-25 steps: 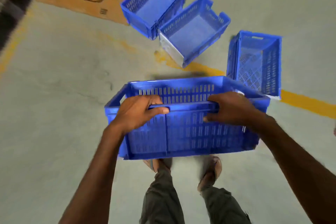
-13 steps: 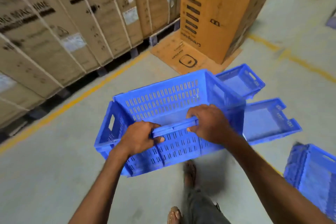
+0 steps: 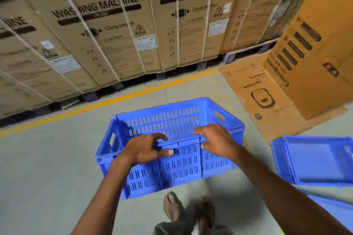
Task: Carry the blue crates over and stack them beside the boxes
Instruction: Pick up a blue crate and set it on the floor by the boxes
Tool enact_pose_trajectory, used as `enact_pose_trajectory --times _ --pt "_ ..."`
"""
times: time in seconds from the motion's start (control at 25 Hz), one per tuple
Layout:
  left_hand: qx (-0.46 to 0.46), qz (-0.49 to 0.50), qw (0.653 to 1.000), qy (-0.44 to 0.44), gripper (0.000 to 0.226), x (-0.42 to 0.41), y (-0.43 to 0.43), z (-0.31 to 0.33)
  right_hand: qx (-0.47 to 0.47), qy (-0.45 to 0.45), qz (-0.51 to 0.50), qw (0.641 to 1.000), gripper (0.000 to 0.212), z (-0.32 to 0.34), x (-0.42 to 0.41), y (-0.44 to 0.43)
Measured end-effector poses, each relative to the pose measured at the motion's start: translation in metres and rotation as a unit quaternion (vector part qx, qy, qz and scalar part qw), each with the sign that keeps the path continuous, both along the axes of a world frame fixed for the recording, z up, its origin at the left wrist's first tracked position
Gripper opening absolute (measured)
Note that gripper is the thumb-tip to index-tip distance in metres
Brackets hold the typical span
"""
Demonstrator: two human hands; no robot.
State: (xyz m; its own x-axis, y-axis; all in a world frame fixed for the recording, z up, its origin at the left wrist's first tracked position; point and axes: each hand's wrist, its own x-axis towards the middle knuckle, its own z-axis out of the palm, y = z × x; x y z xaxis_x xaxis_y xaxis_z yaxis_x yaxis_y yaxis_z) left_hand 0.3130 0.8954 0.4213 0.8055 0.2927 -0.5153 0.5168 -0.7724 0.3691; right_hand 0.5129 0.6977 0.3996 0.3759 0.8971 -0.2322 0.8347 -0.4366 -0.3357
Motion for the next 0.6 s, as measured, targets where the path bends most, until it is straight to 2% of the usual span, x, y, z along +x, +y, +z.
enact_pose_trajectory --times 0.04,0.12,0.2,0.36,0.48,0.6 --pt "0.002 0.003 1.000 0.025 0.065 0.007 0.020 -0.019 -0.001 -0.001 0.006 1.000 0.041 -0.016 0.010 0.024" --pt "0.061 -0.024 0.997 0.040 0.055 0.018 0.049 -0.064 -0.001 -0.017 0.012 1.000 0.038 -0.054 0.024 0.064" --pt "0.102 -0.016 0.995 0.011 0.039 0.033 0.073 -0.113 0.011 -0.031 0.020 0.999 0.033 -0.099 0.045 0.098" --pt "0.144 0.000 0.988 -0.059 0.033 0.077 0.131 -0.215 0.033 -0.023 0.022 0.999 0.020 -0.196 0.100 0.167" --pt "0.208 -0.013 0.973 -0.100 0.035 0.120 0.178 -0.298 0.058 -0.068 0.071 0.994 0.042 -0.287 0.143 0.217" --pt "0.254 -0.020 0.961 -0.108 0.036 0.162 0.210 -0.384 0.047 -0.099 0.118 0.987 0.043 -0.382 0.177 0.253"
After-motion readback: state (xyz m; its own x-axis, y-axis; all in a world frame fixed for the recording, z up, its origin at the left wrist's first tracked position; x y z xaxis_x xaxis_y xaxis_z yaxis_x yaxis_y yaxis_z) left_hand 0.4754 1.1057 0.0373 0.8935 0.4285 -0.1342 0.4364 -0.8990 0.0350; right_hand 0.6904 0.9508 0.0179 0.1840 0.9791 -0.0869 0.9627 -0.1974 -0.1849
